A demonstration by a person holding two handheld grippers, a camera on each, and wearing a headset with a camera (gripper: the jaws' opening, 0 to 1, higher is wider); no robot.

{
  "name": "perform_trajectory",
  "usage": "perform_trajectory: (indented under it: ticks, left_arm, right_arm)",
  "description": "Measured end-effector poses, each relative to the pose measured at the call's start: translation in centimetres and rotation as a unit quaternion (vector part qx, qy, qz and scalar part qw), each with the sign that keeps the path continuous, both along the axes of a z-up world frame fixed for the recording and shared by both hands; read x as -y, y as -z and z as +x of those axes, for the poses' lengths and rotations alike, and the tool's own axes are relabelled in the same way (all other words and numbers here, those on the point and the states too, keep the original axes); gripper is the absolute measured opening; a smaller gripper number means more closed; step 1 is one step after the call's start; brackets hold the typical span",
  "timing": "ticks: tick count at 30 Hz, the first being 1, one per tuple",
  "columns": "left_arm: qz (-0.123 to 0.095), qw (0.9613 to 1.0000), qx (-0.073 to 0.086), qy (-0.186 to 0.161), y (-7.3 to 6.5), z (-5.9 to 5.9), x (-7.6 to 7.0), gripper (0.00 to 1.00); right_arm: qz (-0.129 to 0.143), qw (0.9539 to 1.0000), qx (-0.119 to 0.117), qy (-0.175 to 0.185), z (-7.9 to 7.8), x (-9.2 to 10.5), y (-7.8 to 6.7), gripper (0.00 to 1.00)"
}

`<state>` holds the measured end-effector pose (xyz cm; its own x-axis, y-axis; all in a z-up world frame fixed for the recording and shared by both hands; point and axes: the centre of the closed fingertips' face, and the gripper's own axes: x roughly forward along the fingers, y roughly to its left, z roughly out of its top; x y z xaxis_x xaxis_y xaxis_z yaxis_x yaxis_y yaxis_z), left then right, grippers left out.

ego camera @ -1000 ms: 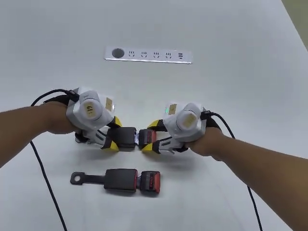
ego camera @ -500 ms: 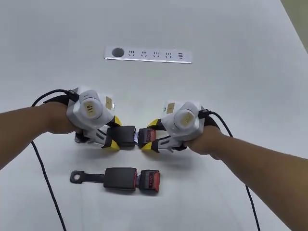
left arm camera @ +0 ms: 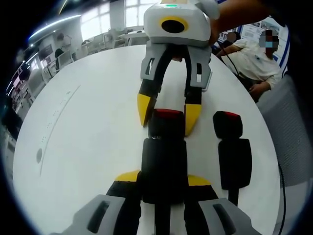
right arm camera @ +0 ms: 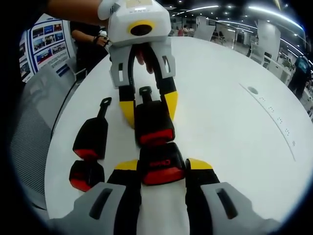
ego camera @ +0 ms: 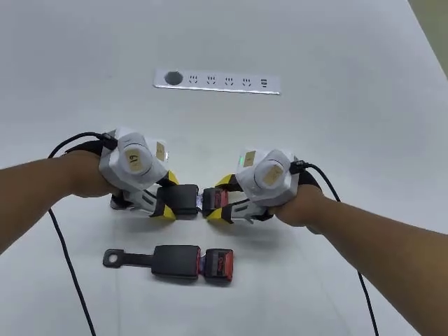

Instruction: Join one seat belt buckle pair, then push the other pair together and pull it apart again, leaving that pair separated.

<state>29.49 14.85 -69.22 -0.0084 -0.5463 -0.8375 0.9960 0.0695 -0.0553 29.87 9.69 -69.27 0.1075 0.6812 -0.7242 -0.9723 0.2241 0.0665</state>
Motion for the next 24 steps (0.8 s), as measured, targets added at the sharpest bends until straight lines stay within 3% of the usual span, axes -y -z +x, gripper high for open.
perform_trajectory:
  ticks: [12,15,19,24]
  left_arm:
    - [0.01,0.9999,0.003,0.006,0.0,0.0,0.0,0.34]
    - [0.002,1.0,0.003,0.007,-0.1,0.0,-0.2,0.34]
    - [0.001,1.0,0.003,-0.005,-0.2,0.2,-0.5,0.34]
    - [0.008,1.0,0.004,-0.001,-0.2,0.1,-0.5,0.34]
  right_arm:
    - [-0.012,0.9999,0.003,-0.004,-0.1,-0.1,0.0,0.34]
    - [-0.01,0.9999,0.003,-0.006,-0.1,-0.1,0.0,0.34]
    - [-0.016,0.9999,0.005,-0.002,0.2,1.3,-0.2,0.34]
    - [-0.013,0.9999,0.003,-0.008,0.2,1.2,-0.1,0.34]
